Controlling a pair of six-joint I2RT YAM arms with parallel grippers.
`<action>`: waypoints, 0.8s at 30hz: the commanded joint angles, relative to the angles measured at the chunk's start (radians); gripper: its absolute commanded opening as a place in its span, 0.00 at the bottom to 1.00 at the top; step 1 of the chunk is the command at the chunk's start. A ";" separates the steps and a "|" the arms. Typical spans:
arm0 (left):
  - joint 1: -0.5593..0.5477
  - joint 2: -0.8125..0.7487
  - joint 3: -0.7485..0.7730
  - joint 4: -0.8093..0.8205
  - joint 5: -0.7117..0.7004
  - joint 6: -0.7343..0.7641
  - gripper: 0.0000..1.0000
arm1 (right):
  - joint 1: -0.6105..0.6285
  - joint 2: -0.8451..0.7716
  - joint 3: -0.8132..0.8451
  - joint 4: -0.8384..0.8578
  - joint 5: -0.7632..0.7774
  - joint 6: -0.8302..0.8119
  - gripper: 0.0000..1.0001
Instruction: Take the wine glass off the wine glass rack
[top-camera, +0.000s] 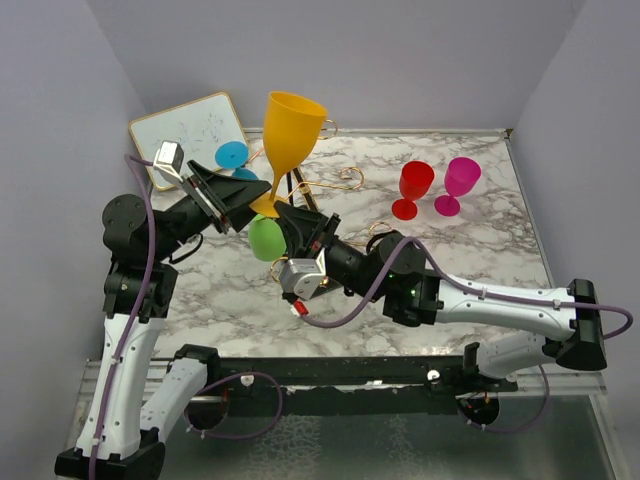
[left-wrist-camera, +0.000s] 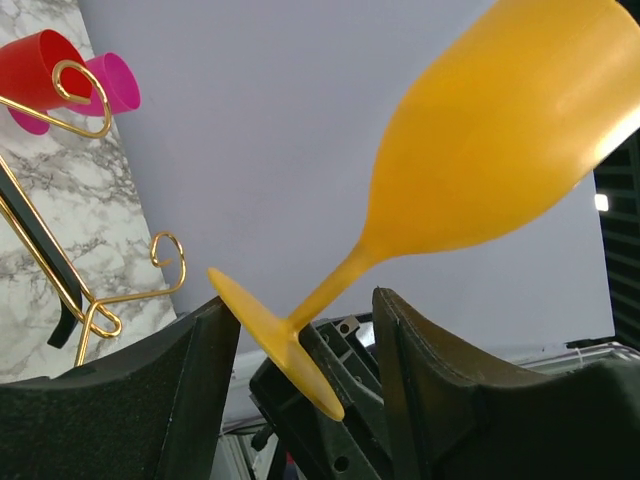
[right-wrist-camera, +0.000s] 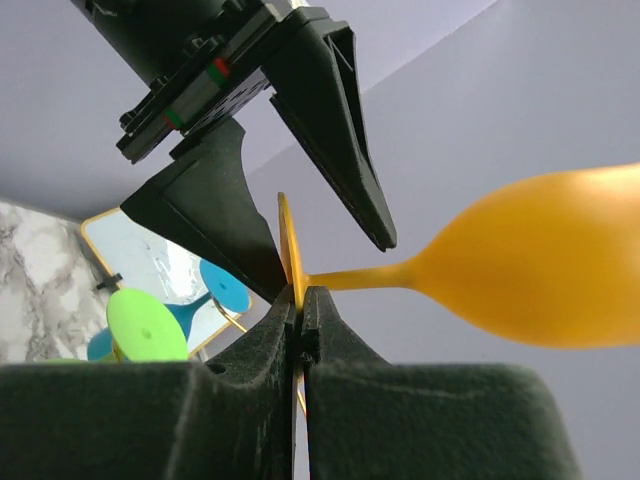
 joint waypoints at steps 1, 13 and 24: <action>-0.006 -0.023 -0.009 0.040 0.013 -0.024 0.53 | 0.029 0.021 -0.036 0.061 0.067 -0.085 0.01; -0.006 -0.055 -0.071 0.047 -0.004 -0.010 0.00 | 0.072 -0.078 -0.137 0.068 0.191 -0.071 0.18; -0.006 -0.095 -0.052 0.052 -0.121 0.149 0.00 | 0.106 -0.347 -0.131 -0.342 0.375 0.297 0.73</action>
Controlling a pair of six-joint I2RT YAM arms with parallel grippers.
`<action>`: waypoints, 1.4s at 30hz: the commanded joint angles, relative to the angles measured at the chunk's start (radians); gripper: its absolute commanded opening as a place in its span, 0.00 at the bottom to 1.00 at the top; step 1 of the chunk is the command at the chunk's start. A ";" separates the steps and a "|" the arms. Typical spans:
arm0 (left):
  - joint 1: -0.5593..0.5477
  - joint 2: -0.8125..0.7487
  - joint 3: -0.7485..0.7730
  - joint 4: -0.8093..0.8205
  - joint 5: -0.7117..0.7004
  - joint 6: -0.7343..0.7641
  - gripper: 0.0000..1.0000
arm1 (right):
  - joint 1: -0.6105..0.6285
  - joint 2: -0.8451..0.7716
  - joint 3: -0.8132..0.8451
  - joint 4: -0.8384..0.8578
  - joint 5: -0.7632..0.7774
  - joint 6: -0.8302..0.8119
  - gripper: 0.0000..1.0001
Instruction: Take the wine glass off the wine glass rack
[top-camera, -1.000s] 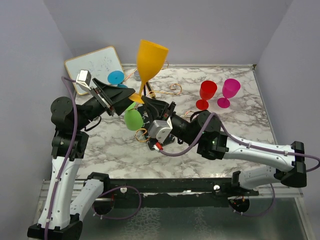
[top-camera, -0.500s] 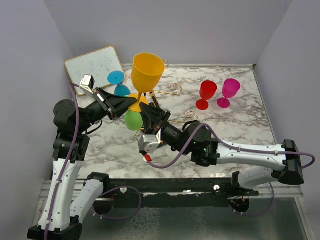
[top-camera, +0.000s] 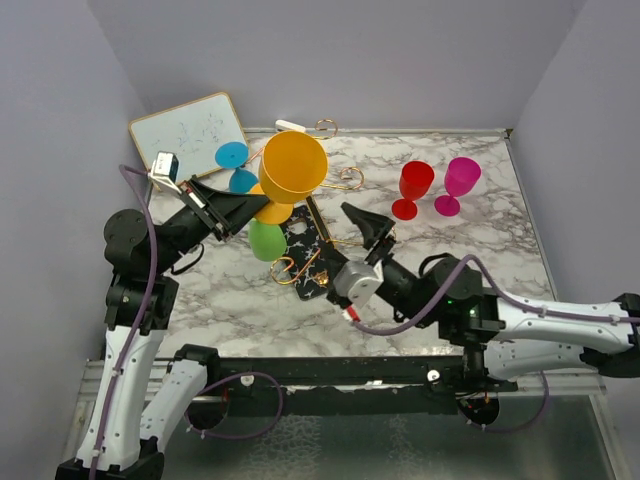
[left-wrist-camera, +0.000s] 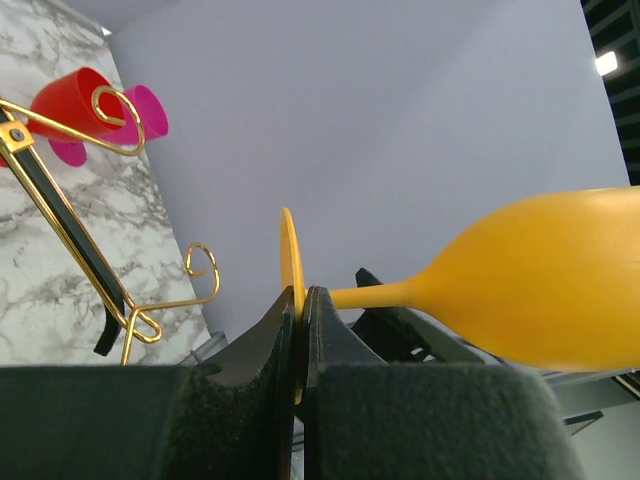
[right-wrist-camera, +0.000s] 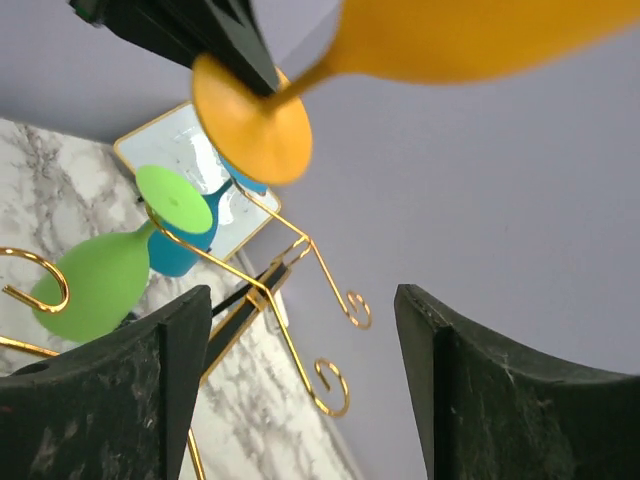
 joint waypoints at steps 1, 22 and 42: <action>0.003 -0.037 0.027 0.041 -0.091 0.103 0.00 | 0.007 -0.127 0.059 -0.227 0.112 0.259 0.68; 0.003 -0.170 0.143 -0.402 -0.307 0.539 0.00 | -0.546 0.437 1.318 -1.266 -0.485 1.161 0.15; 0.003 -0.144 0.182 -0.423 -0.294 0.593 0.00 | -0.546 0.319 1.036 -1.058 -0.998 1.349 0.49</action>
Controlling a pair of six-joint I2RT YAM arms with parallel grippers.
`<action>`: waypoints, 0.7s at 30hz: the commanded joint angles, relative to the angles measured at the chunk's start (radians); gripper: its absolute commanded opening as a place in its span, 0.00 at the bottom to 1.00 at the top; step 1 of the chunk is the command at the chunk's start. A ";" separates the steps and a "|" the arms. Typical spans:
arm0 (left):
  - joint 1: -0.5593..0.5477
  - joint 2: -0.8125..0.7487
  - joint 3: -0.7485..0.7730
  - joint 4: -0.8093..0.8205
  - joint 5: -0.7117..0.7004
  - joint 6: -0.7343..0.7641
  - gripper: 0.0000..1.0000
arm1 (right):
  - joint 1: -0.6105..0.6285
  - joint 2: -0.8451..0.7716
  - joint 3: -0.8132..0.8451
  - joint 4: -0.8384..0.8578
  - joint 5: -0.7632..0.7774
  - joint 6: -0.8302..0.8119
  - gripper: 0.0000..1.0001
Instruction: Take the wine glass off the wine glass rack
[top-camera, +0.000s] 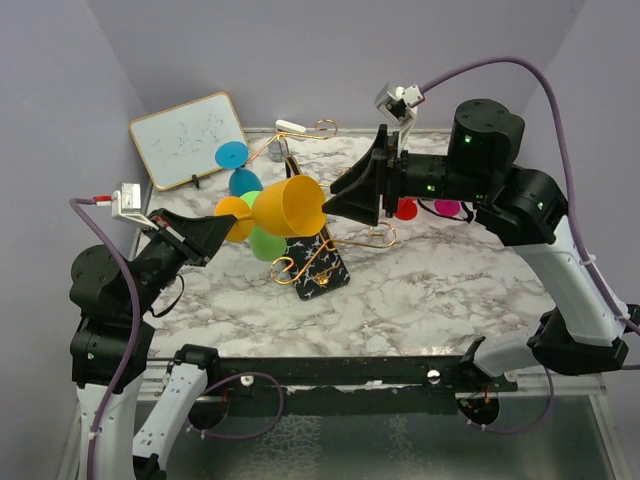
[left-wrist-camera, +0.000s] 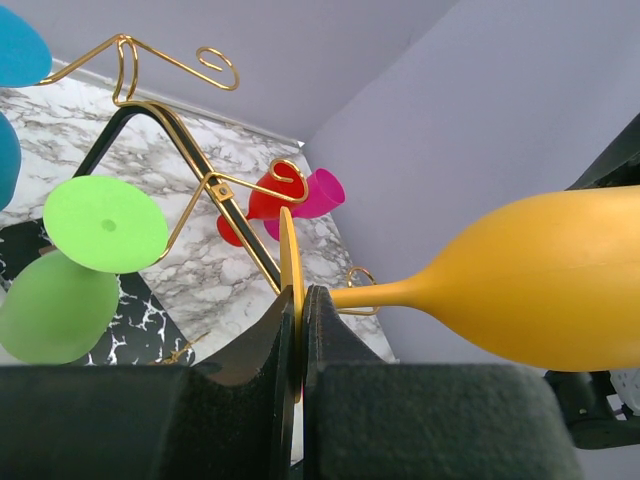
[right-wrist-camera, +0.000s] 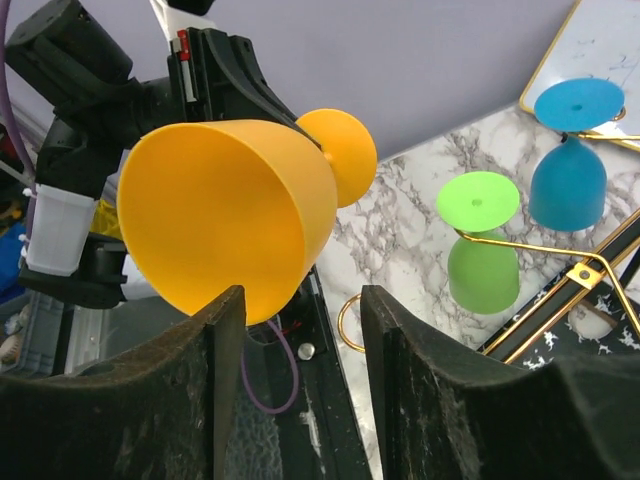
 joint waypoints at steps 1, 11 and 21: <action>0.003 0.008 0.017 0.012 0.001 0.015 0.00 | 0.001 0.014 -0.006 0.038 -0.051 0.035 0.48; 0.003 0.010 0.001 0.017 0.010 0.013 0.00 | 0.001 0.064 0.003 0.074 -0.033 0.075 0.45; 0.003 0.015 -0.009 0.016 0.016 0.018 0.00 | 0.001 0.137 0.044 0.064 0.000 0.094 0.15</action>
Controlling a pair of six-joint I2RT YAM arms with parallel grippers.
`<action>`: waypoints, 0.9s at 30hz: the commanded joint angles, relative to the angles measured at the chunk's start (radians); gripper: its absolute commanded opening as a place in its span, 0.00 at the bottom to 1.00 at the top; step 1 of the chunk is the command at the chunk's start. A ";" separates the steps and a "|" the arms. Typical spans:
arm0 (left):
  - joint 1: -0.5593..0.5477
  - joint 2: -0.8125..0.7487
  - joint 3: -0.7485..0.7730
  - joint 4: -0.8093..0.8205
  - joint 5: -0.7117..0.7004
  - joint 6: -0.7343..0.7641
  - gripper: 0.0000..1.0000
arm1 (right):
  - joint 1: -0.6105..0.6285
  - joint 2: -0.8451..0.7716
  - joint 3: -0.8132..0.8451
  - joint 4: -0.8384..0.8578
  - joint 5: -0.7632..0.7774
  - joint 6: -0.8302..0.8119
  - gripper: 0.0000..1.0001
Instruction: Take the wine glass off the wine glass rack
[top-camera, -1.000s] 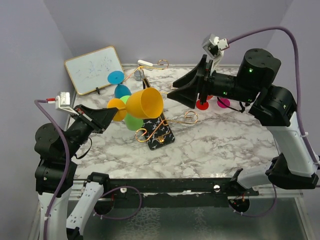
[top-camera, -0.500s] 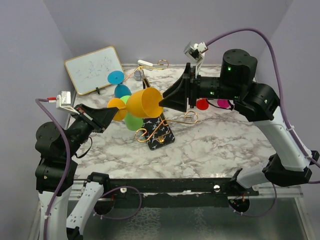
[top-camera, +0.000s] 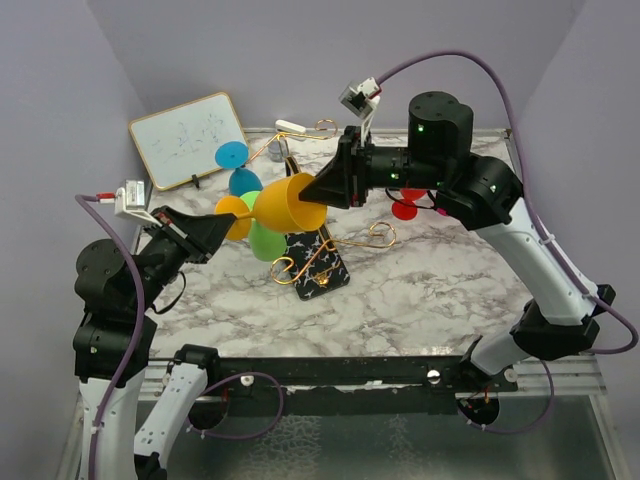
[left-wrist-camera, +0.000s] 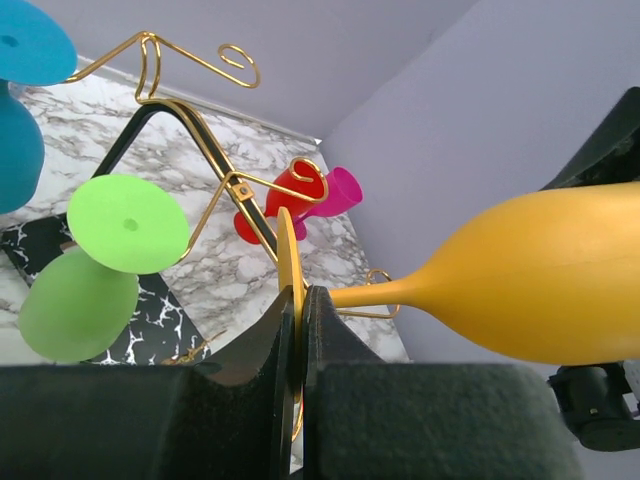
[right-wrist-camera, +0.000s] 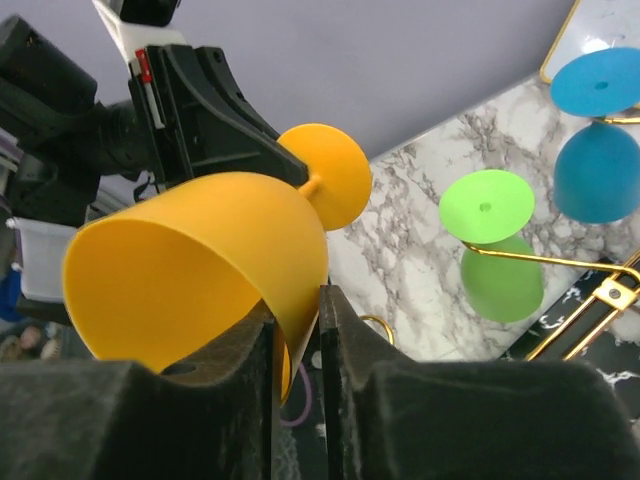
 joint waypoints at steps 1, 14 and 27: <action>-0.001 0.006 0.002 0.018 0.016 0.010 0.00 | 0.001 0.016 0.025 0.010 0.025 0.012 0.06; 0.000 0.008 0.013 -0.056 -0.090 0.031 0.66 | 0.001 -0.142 -0.019 -0.043 0.500 -0.094 0.01; 0.000 -0.017 -0.017 -0.055 -0.107 0.036 0.65 | -0.147 0.011 0.093 0.117 1.139 -0.478 0.01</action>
